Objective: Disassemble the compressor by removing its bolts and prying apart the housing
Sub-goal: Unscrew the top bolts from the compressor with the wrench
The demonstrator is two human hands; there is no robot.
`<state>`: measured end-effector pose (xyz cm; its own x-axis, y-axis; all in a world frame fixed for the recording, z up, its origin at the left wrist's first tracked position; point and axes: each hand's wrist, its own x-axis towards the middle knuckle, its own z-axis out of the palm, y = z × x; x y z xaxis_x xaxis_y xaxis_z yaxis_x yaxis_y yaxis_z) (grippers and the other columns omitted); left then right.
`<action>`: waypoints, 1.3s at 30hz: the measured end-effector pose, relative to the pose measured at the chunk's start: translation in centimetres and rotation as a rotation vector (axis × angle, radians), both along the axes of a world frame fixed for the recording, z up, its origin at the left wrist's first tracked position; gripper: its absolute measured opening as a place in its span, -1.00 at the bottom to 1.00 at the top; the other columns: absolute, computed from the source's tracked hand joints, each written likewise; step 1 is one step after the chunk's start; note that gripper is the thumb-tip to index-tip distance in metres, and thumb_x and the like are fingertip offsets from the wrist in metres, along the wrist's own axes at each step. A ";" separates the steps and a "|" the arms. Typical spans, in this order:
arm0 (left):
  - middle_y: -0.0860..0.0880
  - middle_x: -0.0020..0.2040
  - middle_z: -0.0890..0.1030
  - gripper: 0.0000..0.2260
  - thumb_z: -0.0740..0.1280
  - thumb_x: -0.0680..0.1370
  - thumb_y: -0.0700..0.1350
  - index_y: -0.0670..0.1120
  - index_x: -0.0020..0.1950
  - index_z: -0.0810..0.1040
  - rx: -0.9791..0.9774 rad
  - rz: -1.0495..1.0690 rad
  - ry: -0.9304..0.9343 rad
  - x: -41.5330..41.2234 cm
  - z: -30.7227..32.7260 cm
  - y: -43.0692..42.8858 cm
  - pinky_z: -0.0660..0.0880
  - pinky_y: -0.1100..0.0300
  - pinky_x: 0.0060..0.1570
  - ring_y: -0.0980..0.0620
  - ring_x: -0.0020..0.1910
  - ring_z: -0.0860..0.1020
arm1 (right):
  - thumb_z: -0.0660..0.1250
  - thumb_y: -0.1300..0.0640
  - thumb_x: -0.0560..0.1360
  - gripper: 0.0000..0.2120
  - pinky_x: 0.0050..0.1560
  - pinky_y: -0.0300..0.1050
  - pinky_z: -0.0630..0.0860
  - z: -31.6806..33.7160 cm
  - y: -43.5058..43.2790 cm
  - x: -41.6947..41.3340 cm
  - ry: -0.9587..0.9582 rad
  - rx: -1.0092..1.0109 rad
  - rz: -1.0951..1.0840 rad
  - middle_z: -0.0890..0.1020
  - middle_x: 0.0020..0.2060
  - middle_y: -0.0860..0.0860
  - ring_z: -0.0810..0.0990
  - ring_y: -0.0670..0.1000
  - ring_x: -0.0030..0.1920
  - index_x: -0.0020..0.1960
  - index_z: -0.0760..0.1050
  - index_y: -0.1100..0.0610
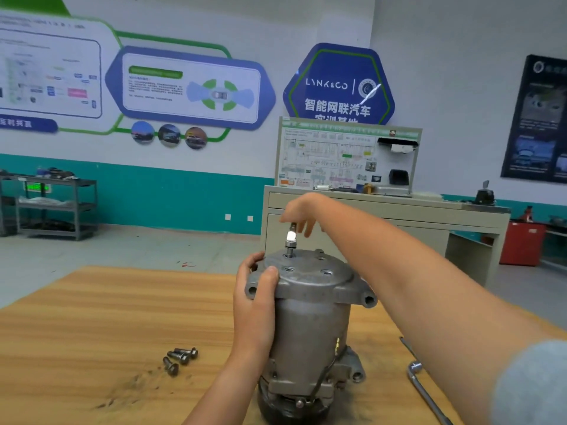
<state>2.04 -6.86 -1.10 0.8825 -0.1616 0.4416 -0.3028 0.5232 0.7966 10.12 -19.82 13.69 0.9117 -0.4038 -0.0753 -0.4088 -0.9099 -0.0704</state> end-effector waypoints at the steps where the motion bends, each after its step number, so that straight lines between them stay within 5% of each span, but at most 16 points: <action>1: -0.04 0.09 0.55 -0.85 0.31 0.46 0.03 0.23 0.01 0.49 -0.001 0.001 -0.007 0.2 0.0 0.0 0.51 0.10 -0.11 -0.04 0.04 0.55 | -0.01 0.06 0.64 -0.56 -0.08 0.03 0.56 0.0 2.2 1.1 0.037 -0.022 0.077 0.44 0.25 0.21 0.56 0.16 0.11 0.44 0.12 0.26; 3: -0.05 0.11 0.56 -0.84 0.31 0.46 0.03 0.21 0.02 0.49 -0.002 0.005 -0.016 0.3 -0.1 -0.2 0.51 0.04 0.01 -0.04 0.08 0.54 | -0.03 0.06 0.64 -0.53 0.14 0.03 0.51 -0.3 6.9 2.8 0.051 -0.056 0.239 0.43 0.25 0.24 0.57 0.16 0.11 0.47 0.05 0.28; 6: -0.01 0.12 0.56 -0.84 0.25 0.55 -0.08 0.14 0.09 0.50 -0.014 0.045 -0.011 0.4 -0.2 -0.3 0.48 0.13 0.08 0.03 0.13 0.52 | -0.03 0.05 0.64 -0.56 -0.03 -0.02 0.57 -0.9 13.4 1.2 -0.021 -0.081 0.431 0.53 0.05 0.23 0.61 0.14 -0.08 0.40 0.17 0.32; 8: -0.05 0.15 0.56 -0.79 0.21 0.56 -0.09 0.03 0.17 0.50 -0.008 0.054 -0.017 0.3 -0.1 -0.1 0.44 0.09 0.16 -0.01 0.18 0.50 | 0.03 -0.01 0.63 -0.63 -0.30 -0.07 0.48 -2.1 15.2 -2.1 -0.253 -0.062 0.587 0.53 -0.18 0.11 0.55 0.08 -0.23 0.17 0.36 0.28; 11: -0.18 0.06 0.48 -0.81 0.07 0.62 -0.22 -0.14 0.15 0.42 -0.175 -0.019 0.299 1.1 0.4 -0.3 0.35 0.22 0.10 -0.11 0.26 0.41 | 0.24 -0.10 0.53 -0.67 -0.32 -0.12 0.40 -5.0 14.7 -9.6 -0.739 0.083 0.801 0.55 -0.31 0.01 0.50 -0.01 -0.29 -0.01 0.47 0.19; 13: -0.21 0.09 0.49 -0.77 0.06 0.63 -0.31 -0.32 0.24 0.38 -0.198 -0.035 0.323 1.0 0.1 0.0 0.36 0.35 0.03 -0.05 0.17 0.44 | 0.34 0.01 0.48 -0.76 -0.35 -0.22 0.38 -6.2 12.4 -14.2 -0.958 0.294 0.891 0.50 -0.42 -0.08 0.46 -0.13 -0.40 -0.11 0.53 0.21; 16: 0.00 -0.05 0.58 -0.84 0.26 0.56 -0.16 0.00 0.11 0.52 -0.004 0.065 -0.004 0.0 0.2 -0.3 0.43 0.42 -0.25 0.18 -0.12 0.54 | 0.31 0.15 0.48 -0.87 -0.24 -0.24 0.51 -7.3 7.0 -18.7 -1.161 0.634 0.775 0.57 -0.42 -0.10 0.56 -0.14 -0.36 -0.23 0.54 0.15; 18: 0.09 -0.05 0.55 -0.87 0.30 0.50 -0.04 0.17 0.01 0.50 0.040 0.036 -0.020 0.0 -0.1 -0.1 0.43 0.43 -0.34 0.24 -0.17 0.55 | 0.33 0.19 0.49 -0.92 -0.14 -0.21 0.58 -7.9 3.4 -20.1 -1.264 0.785 0.564 0.66 -0.32 -0.02 0.65 -0.05 -0.23 -0.18 0.54 0.12; 21: 0.11 -0.05 0.52 -0.84 0.25 0.56 -0.10 0.19 0.00 0.48 0.045 0.067 -0.017 0.0 0.1 0.0 0.40 0.49 -0.41 0.40 -0.27 0.52 | 0.35 0.24 0.46 -0.94 -0.06 -0.17 0.60 -8.1 -1.6 -19.3 -1.308 0.954 0.208 0.64 -0.26 -0.03 0.64 0.01 -0.08 -0.17 0.53 0.11; 24: 0.11 -0.07 0.52 -0.81 0.20 0.58 -0.16 0.15 0.00 0.48 0.045 0.087 -0.034 -0.2 0.3 0.2 0.38 0.51 -0.42 0.44 -0.30 0.50 | 0.38 0.19 0.45 -0.93 -0.10 -0.34 0.48 -7.3 -5.4 -17.3 -1.239 0.581 0.104 0.61 -0.21 -0.03 0.55 -0.07 -0.13 -0.21 0.56 0.09; 26: 0.12 -0.06 0.52 -0.81 0.20 0.58 -0.15 0.16 0.01 0.48 0.056 0.080 -0.034 -0.2 0.3 0.2 0.38 0.51 -0.42 0.44 -0.30 0.50 | 0.33 0.12 0.50 -0.88 -0.09 -0.23 0.43 -6.8 -6.8 -16.3 -1.122 0.105 0.146 0.62 -0.15 0.03 0.52 -0.05 -0.12 -0.11 0.61 0.14; 31: 0.14 0.01 0.51 -0.83 0.20 0.57 -0.06 0.24 0.01 0.48 0.114 0.063 -0.019 0.1 0.1 0.3 0.45 0.38 -0.34 0.24 -0.10 0.52 | 0.01 -0.07 0.61 -0.61 -0.05 -0.10 0.31 -5.6 -7.2 -15.2 -0.688 -0.614 0.339 0.62 -0.09 -0.01 0.50 0.03 -0.01 0.10 0.56 0.07; 33: 0.13 0.07 0.49 -0.84 0.22 0.57 -0.03 0.25 0.02 0.47 0.149 0.061 -0.021 0.2 0.2 0.5 0.44 0.27 -0.23 0.15 0.02 0.49 | 0.01 -0.04 0.62 -0.64 -0.01 -0.10 0.34 -5.2 -6.8 -15.2 -0.626 -0.773 0.457 0.62 -0.06 0.00 0.53 0.05 0.00 0.14 0.51 0.09; 35: 0.09 0.16 0.50 -0.85 0.25 0.55 -0.03 0.21 0.07 0.48 0.224 0.123 -0.070 0.4 0.3 1.0 0.42 0.25 -0.06 0.09 0.15 0.46 | 0.18 0.10 0.59 -0.76 -0.20 -0.04 0.43 -4.8 -6.5 -15.3 -0.591 -0.864 0.515 0.63 -0.22 0.11 0.58 0.14 -0.19 0.01 0.55 0.22; 39: 0.12 0.37 0.37 -0.73 0.31 0.50 0.00 0.16 0.19 0.40 0.429 0.343 -0.353 0.2 1.1 2.6 0.25 0.35 0.23 0.21 0.33 0.30 | 0.45 0.28 0.38 -0.88 -0.53 -0.18 0.38 -3.8 -6.2 -16.3 -0.863 -0.868 0.545 0.52 -0.52 0.12 0.48 0.10 -0.58 -0.27 0.56 0.31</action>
